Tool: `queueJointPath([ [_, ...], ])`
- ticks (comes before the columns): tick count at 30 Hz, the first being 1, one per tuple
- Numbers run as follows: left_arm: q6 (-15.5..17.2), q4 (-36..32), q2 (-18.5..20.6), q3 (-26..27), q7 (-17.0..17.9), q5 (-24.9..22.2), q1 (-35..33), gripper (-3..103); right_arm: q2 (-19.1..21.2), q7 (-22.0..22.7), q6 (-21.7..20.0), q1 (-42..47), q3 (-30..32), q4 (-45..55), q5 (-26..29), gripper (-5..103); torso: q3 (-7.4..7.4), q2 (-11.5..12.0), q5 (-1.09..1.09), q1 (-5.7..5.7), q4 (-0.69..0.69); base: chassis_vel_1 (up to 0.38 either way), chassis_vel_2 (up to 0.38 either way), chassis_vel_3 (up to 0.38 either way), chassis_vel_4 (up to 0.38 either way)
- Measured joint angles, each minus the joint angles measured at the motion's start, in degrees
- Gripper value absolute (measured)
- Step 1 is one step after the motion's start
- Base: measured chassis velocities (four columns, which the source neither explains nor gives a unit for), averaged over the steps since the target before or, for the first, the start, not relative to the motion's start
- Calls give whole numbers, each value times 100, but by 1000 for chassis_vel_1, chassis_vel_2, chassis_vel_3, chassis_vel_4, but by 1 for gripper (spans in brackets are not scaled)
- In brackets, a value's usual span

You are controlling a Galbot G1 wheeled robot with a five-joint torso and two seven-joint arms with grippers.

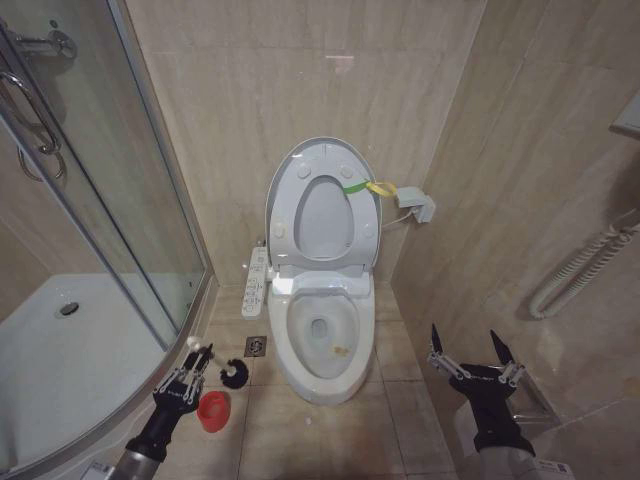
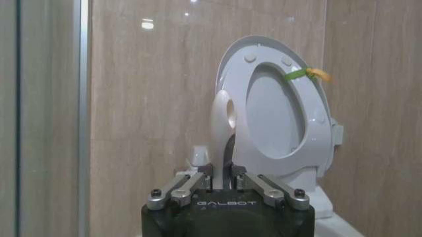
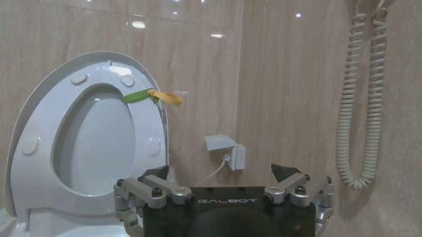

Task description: Open the toilet lid, clean the toilet bowl with a toilet brush, close the toilet lid, and flush.

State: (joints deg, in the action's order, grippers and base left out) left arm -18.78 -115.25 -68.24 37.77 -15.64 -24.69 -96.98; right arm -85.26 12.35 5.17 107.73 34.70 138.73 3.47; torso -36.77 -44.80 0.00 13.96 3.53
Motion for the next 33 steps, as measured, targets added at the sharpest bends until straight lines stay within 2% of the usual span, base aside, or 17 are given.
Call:
queueJointPath([
  [5,203,-271,113,-54,30,-98,31,16,0,0,0,0,0,0,0,100,0,0,0,0,-1,0,0,0,0],
  [10,469,-639,425,-57,23,-293,77,16,0,0,0,0,0,0,0,100,0,0,0,0,-1,0,0,0,0],
  [13,646,-867,848,-32,18,-509,192,16,-1,0,0,0,0,0,0,100,0,0,1,0,-1,0,0,0,0],
  [14,646,-867,848,-32,18,-509,192,16,-1,0,0,0,0,0,0,100,0,0,1,0,-1,0,0,0,0],
  [16,706,-887,1088,-31,17,-636,324,16,1,0,0,0,0,0,0,100,0,0,0,0,-1,0,0,0,0],
  [18,744,-771,1440,-48,15,-840,637,16,2,0,0,0,0,0,0,100,0,0,-1,0,-1,0,0,0,0],
  [20,759,-708,1534,-63,15,-906,765,16,-1,0,0,0,0,0,0,100,0,0,-1,1,-2,0,0,0,0],
  [25,878,-196,2135,-279,-27,-1399,1630,16,0,0,0,0,0,0,0,100,0,0,-1,1,-1,0,0,0,0],
  [30,958,20,2353,-511,-94,-1639,2053,16,0,0,0,0,0,0,0,100,-1,0,-1,1,-1,0,0,0,0],
  [33,1013,71,2443,-830,-96,-1848,2335,16,0,0,0,0,0,1,0,100,0,0,-1,1,-2,0,0,0,0],
])
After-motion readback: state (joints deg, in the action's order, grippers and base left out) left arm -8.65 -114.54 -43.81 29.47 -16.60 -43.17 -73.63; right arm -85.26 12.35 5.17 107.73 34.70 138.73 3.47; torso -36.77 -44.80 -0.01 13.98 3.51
